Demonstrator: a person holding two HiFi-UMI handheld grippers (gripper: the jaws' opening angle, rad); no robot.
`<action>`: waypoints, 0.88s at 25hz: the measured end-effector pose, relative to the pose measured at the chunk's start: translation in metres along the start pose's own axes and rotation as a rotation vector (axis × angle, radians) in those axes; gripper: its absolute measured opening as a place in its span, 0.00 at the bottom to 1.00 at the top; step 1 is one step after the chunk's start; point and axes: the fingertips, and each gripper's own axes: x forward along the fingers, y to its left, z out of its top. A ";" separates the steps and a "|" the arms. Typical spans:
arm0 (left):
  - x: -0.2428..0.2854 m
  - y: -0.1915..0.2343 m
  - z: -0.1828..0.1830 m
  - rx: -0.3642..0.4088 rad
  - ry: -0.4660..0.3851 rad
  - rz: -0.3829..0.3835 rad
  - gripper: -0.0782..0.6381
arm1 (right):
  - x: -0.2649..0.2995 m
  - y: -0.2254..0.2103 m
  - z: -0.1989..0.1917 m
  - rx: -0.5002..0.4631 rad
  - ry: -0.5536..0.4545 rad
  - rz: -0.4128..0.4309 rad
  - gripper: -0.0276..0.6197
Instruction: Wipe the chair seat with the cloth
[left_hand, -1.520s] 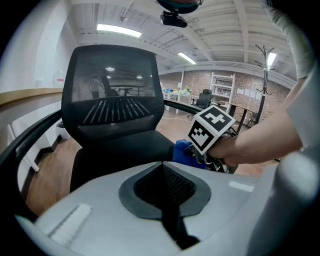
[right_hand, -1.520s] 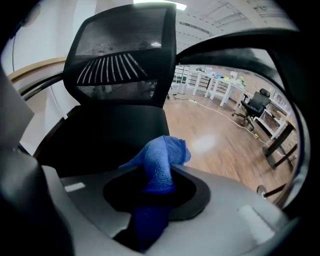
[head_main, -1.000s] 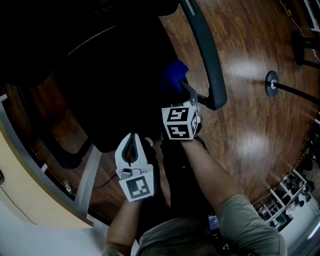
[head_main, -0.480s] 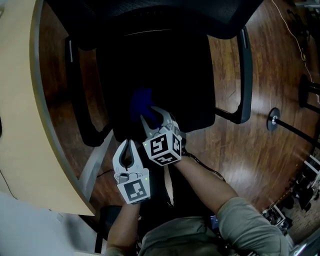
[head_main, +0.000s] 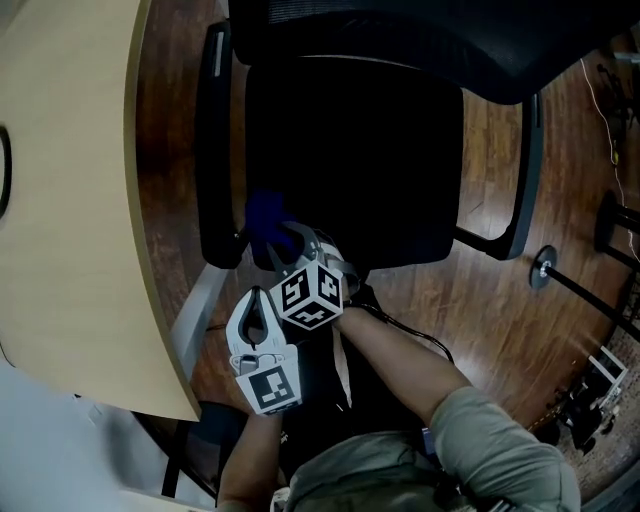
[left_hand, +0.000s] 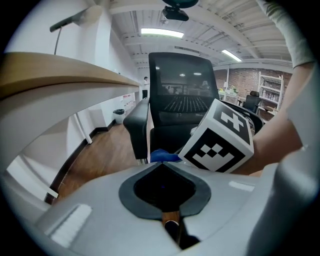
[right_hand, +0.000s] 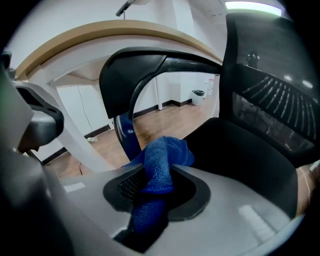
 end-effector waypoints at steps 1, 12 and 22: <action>0.000 0.001 -0.002 0.001 0.001 -0.001 0.12 | 0.001 0.000 -0.003 0.008 0.004 -0.004 0.20; 0.019 -0.057 0.017 0.094 -0.013 -0.130 0.12 | -0.046 -0.065 -0.040 0.169 -0.005 -0.157 0.20; 0.045 -0.156 0.050 0.198 -0.040 -0.309 0.12 | -0.124 -0.155 -0.108 0.379 -0.017 -0.363 0.20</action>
